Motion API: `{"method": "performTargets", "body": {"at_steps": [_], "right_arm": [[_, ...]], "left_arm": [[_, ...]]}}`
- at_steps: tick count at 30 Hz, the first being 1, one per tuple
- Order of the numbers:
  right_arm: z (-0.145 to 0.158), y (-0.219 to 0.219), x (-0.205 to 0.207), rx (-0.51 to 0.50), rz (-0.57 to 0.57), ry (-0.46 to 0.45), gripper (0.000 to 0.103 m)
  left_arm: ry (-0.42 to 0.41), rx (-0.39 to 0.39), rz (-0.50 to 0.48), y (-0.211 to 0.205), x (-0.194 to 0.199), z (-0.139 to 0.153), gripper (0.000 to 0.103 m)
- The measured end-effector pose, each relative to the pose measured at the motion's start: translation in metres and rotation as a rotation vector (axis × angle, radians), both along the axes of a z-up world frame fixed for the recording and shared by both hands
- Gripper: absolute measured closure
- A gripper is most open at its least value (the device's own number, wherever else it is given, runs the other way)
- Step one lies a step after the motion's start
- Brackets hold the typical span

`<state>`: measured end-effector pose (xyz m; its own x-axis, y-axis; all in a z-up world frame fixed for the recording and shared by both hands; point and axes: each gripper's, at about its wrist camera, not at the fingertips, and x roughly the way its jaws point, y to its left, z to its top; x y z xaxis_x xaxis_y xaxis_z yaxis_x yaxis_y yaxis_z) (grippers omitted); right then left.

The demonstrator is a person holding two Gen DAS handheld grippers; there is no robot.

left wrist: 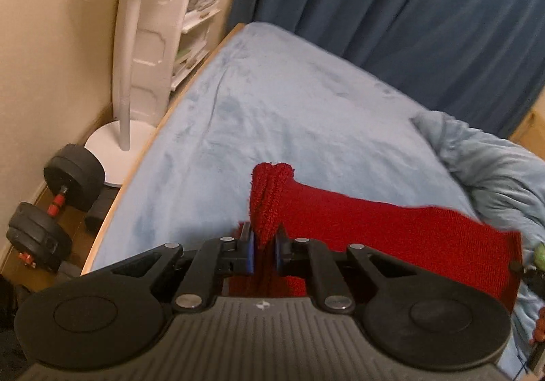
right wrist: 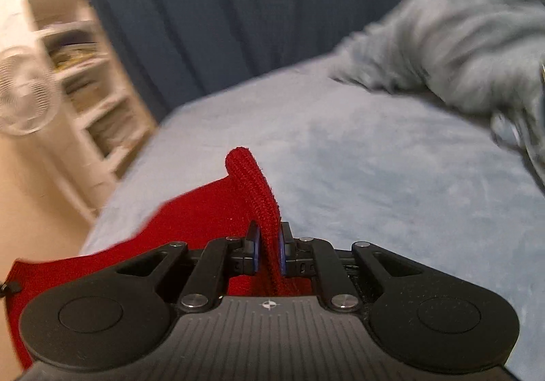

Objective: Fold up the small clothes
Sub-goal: 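Lay the hem over the collar and open both grippers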

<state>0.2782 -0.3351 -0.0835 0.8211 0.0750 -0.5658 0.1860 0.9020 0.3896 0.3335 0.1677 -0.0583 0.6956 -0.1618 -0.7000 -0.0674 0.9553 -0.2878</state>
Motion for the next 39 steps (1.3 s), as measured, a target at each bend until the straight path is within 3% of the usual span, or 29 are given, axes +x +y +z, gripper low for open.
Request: {"method": "performTargets", "body": {"at_steps": [3,4,5,6,7,8,9,12,16,21,22,23,24,27,30,33,34,35,36,38,39], "right_arm": [[-0.057,-0.009,0.041,0.039,-0.069,0.178,0.092],[-0.077,-0.012,0.051,0.066,-0.072,0.243,0.091],[-0.095,-0.017,0.057,0.100,-0.090,0.300,0.084],[-0.103,-0.020,0.057,0.123,-0.123,0.307,0.078],[-0.105,-0.026,0.052,0.152,-0.161,0.288,0.061],[-0.105,-0.034,0.044,0.195,-0.192,0.265,0.051],[-0.104,-0.042,0.039,0.231,-0.207,0.253,0.050],[-0.092,-0.059,0.016,0.261,-0.212,0.233,0.049],[-0.073,-0.051,-0.031,0.246,-0.121,0.195,0.049],[-0.067,-0.023,-0.090,0.259,-0.074,0.207,0.049],[-0.067,-0.018,-0.099,0.273,-0.072,0.211,0.048],[-0.066,-0.013,-0.105,0.270,-0.077,0.211,0.048],[-0.064,-0.008,-0.112,0.250,-0.085,0.206,0.048],[-0.051,0.005,-0.124,0.205,-0.073,0.168,0.048],[-0.049,0.009,-0.123,0.176,-0.056,0.164,0.050],[-0.062,0.014,-0.118,0.072,-0.065,0.190,0.050],[-0.070,0.015,-0.115,0.047,-0.061,0.232,0.053],[-0.078,0.014,-0.112,0.012,-0.079,0.301,0.067],[-0.081,0.011,-0.113,0.002,-0.101,0.340,0.070],[-0.083,-0.005,-0.126,0.120,-0.168,0.345,0.070],[-0.079,-0.012,-0.132,0.153,-0.195,0.348,0.070]], "left_arm": [[0.102,0.071,0.013,-0.012,0.051,-0.045,0.090],[0.169,0.120,0.016,-0.018,0.065,-0.065,0.080],[0.232,0.184,0.040,-0.024,0.074,-0.082,0.061],[0.233,0.220,0.061,-0.024,0.075,-0.087,0.049],[0.195,0.251,0.107,-0.023,0.068,-0.084,0.024],[0.168,0.255,0.148,-0.018,0.061,-0.081,0.007],[0.148,0.241,0.176,-0.012,0.052,-0.077,0.005],[0.126,0.153,0.190,0.012,0.017,-0.060,0.004],[0.133,0.043,0.088,0.020,-0.045,-0.045,0.004],[0.228,-0.022,-0.001,0.007,-0.091,-0.070,0.005],[0.237,-0.060,-0.015,0.008,-0.097,-0.075,0.041],[0.224,-0.103,-0.030,0.009,-0.102,-0.077,0.086],[0.232,-0.143,-0.008,0.011,-0.105,-0.076,0.088],[0.144,-0.136,0.032,0.018,-0.122,-0.060,0.088],[0.200,-0.136,0.042,0.024,-0.120,-0.074,0.088],[0.232,-0.100,0.039,0.019,-0.117,-0.087,0.086],[0.232,-0.097,0.052,0.017,-0.114,-0.090,0.084],[0.236,-0.093,0.071,0.016,-0.115,-0.090,0.078],[0.238,-0.095,0.089,0.017,-0.116,-0.090,0.075],[0.230,-0.098,0.124,0.022,-0.126,-0.081,0.054],[0.225,-0.086,0.141,0.025,-0.132,-0.076,0.049]]}}
